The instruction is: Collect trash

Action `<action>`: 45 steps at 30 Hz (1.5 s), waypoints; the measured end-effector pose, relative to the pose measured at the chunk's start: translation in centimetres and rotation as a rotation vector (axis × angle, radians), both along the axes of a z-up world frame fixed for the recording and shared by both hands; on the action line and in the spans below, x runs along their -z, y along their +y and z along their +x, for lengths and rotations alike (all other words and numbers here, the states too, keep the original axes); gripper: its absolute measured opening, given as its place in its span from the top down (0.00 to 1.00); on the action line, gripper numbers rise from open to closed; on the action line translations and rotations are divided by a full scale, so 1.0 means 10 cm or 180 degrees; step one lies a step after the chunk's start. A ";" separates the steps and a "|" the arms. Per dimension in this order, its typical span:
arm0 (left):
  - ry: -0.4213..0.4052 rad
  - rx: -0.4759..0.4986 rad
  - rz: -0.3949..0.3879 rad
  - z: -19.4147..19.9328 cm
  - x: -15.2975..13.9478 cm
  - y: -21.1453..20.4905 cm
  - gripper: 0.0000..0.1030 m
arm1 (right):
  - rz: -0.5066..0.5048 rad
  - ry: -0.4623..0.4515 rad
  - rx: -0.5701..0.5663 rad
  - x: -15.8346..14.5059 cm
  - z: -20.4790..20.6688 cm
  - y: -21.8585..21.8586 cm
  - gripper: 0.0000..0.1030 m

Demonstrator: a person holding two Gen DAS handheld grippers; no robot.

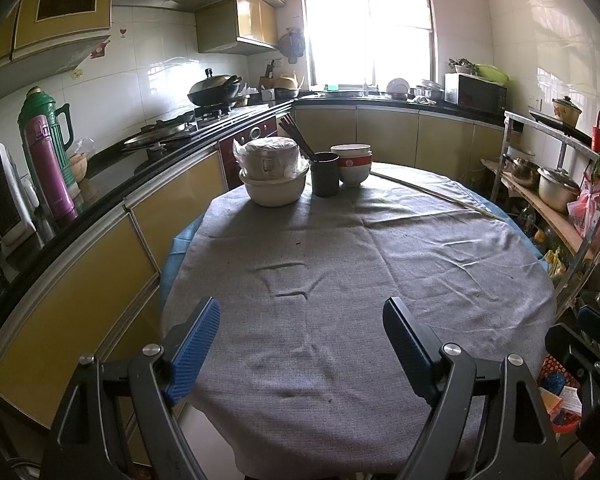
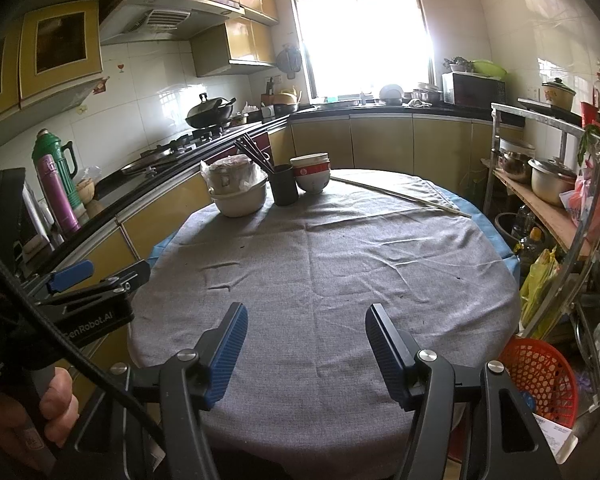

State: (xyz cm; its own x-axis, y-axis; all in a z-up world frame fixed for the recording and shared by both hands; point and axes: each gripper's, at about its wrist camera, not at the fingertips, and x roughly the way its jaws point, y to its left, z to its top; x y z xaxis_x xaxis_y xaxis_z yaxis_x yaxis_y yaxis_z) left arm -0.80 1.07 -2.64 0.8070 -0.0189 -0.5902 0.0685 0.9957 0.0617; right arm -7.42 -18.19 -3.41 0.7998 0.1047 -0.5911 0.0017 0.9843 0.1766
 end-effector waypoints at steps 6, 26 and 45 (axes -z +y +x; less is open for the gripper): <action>0.0007 -0.0019 -0.0011 0.01 -0.01 0.01 0.19 | -0.0003 -0.0001 0.0003 0.00 0.00 0.00 0.37; 0.0003 -0.0068 -0.0033 0.04 -0.03 0.07 0.18 | -0.0070 -0.0049 -0.0044 -0.11 0.07 0.08 0.37; 0.0027 -0.0073 -0.0035 0.04 0.00 0.09 0.19 | -0.0054 -0.0036 -0.0031 -0.10 0.08 0.08 0.37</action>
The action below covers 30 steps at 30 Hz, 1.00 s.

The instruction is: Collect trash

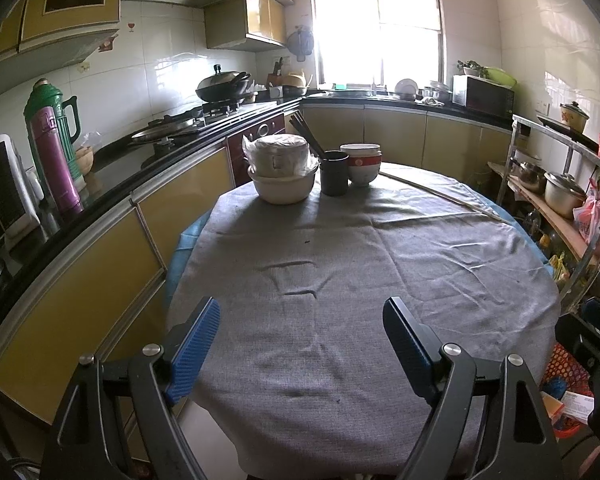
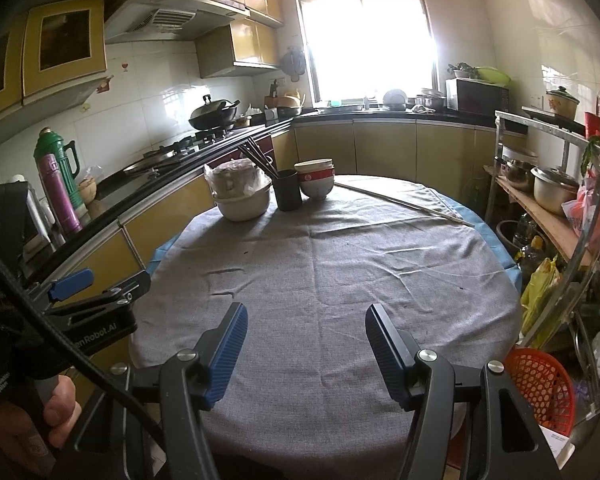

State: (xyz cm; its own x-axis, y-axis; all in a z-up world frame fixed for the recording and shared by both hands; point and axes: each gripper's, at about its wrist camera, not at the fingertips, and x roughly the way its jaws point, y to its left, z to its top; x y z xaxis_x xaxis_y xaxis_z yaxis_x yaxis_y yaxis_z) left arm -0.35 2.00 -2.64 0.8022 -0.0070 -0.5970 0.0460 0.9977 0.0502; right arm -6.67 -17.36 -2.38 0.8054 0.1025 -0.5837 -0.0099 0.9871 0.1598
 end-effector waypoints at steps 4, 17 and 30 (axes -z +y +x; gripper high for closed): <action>0.0002 -0.0002 -0.0002 0.00 0.00 0.01 0.19 | -0.0006 -0.0002 -0.0001 0.00 0.00 0.00 0.37; 0.0012 -0.0017 -0.0005 0.00 0.02 0.02 0.18 | -0.0005 0.0003 0.0000 0.00 -0.01 -0.01 0.37; 0.0019 -0.0019 -0.0003 0.00 0.03 0.01 0.18 | -0.0008 0.0001 0.0008 0.00 0.00 -0.01 0.37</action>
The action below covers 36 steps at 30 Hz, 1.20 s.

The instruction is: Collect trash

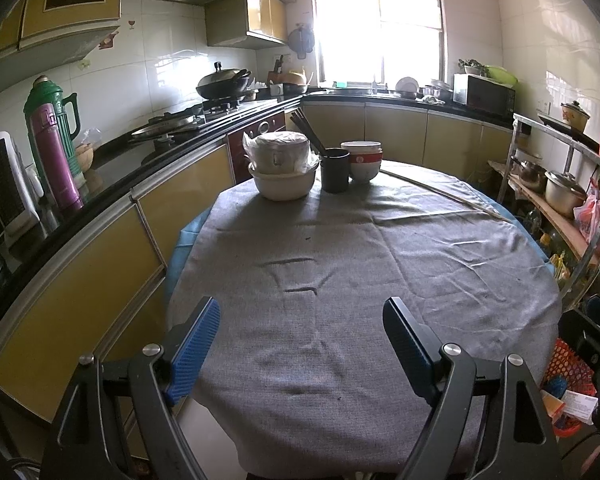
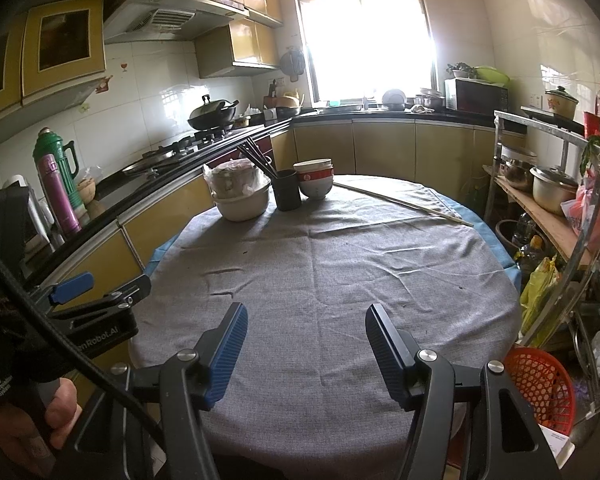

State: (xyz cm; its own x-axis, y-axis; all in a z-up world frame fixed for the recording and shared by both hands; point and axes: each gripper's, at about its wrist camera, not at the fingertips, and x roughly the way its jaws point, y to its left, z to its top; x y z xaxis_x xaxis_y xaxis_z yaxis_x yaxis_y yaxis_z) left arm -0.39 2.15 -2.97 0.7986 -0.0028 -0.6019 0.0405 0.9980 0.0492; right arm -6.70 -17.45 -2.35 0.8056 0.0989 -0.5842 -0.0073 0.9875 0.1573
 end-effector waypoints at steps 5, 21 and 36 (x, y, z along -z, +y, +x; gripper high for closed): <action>0.0008 -0.0001 -0.0002 0.00 0.00 0.01 0.18 | -0.0008 0.0001 -0.0003 0.00 0.00 0.00 0.37; 0.0014 -0.0006 -0.0004 0.00 0.01 0.00 0.18 | -0.0001 0.0016 0.0007 0.00 0.01 0.01 0.37; -0.0001 -0.0030 -0.0008 -0.01 0.00 0.00 0.18 | -0.0006 0.0014 0.0011 0.01 0.02 0.03 0.37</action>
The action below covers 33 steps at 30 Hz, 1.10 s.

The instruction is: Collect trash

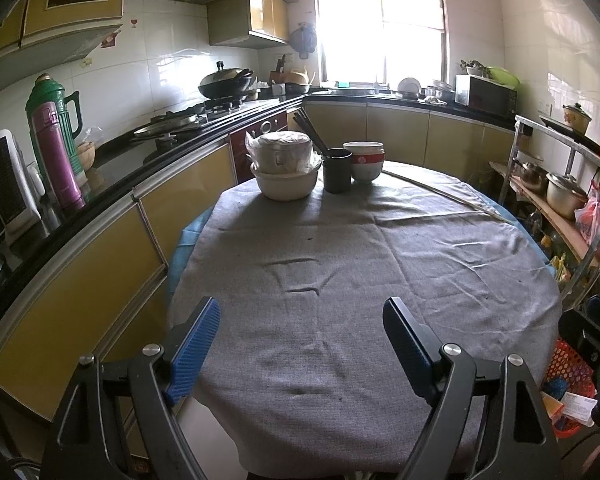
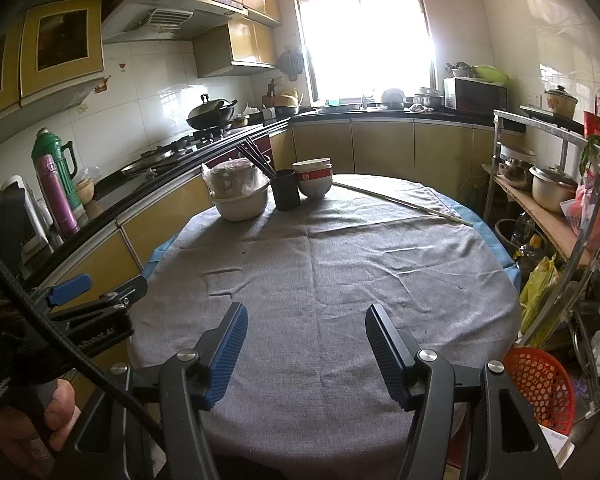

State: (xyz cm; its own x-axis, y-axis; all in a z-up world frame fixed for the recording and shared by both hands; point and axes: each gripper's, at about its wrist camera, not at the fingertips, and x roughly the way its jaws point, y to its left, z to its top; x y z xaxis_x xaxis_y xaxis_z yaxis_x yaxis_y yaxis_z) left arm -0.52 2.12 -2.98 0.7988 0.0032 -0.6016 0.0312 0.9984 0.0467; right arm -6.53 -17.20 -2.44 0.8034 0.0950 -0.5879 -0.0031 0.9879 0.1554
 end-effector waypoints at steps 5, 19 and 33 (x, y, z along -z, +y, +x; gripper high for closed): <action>0.0005 -0.0003 -0.0002 0.00 0.00 0.00 0.18 | -0.0001 -0.0002 0.0002 0.00 0.00 0.01 0.37; 0.0011 -0.0017 -0.0013 0.00 0.00 0.00 0.18 | 0.0000 -0.0002 0.0005 0.00 0.00 0.01 0.37; 0.0021 -0.0022 -0.0009 0.00 0.02 0.01 0.18 | 0.0010 0.0016 0.0005 0.02 0.02 0.02 0.37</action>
State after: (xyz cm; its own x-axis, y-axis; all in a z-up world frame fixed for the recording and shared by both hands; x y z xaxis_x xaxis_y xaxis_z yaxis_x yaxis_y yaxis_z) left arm -0.56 2.18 -3.22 0.7947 0.0070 -0.6069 0.0246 0.9987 0.0437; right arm -6.34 -17.04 -2.60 0.8005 0.0956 -0.5916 -0.0007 0.9873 0.1586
